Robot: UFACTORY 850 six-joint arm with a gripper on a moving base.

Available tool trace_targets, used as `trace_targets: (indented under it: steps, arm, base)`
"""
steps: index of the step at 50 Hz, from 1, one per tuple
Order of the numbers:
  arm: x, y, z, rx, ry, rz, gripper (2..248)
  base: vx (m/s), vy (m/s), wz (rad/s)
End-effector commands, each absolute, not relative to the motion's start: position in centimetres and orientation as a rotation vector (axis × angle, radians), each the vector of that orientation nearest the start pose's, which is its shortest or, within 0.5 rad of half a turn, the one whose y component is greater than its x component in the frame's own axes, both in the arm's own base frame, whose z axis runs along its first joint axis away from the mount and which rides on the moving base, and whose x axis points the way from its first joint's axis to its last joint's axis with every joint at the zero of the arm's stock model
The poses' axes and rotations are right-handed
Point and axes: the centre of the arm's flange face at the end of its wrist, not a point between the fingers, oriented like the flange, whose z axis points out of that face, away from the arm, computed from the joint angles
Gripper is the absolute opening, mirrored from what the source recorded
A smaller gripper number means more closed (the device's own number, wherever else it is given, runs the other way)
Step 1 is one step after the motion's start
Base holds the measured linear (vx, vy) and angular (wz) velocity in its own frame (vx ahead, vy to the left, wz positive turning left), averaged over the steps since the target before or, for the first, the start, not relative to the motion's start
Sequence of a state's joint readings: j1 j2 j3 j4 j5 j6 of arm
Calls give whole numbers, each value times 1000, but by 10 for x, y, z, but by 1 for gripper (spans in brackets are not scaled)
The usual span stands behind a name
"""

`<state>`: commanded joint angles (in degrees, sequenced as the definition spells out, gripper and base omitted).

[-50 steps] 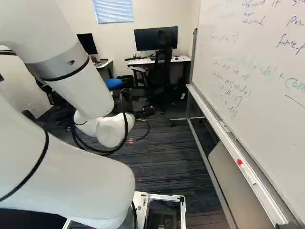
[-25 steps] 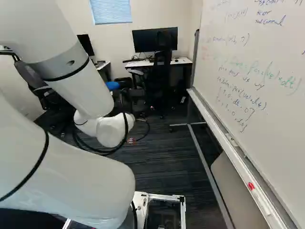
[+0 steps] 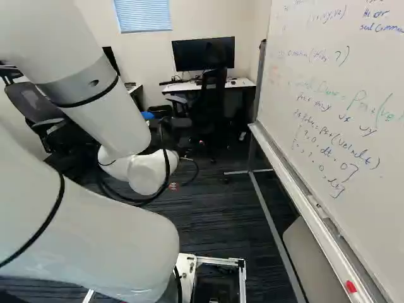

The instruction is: Open the door and move inside

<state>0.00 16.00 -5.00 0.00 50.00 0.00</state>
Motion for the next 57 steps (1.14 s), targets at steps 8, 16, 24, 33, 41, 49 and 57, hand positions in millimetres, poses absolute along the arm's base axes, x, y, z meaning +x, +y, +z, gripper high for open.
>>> trace_targets:
  steps: [8, 16, 24, 33, 41, 49, 57]
  arm:
    - [270, 0, 366, -2558, 0, -1824, 247]
    - [270, 0, 366, -2558, 0, -1824, 247]
    - [270, 0, 366, -2558, 0, -1824, 247]
    - [274, 0, 366, -2559, 0, -1822, 247]
    - [274, 0, 366, -2559, 0, -1822, 247]
    - [274, 0, 366, -2559, 0, -1822, 247]
    - [274, 0, 366, -2559, 0, -1822, 247]
  base:
    - [210, -2, -13]
    - [213, 4, -8]
    - [169, -1, -10]
    - [17, 1, -1]
    - [-7, 0, 1]
    - [0, 0, 0]
    - [0, 0, 0]
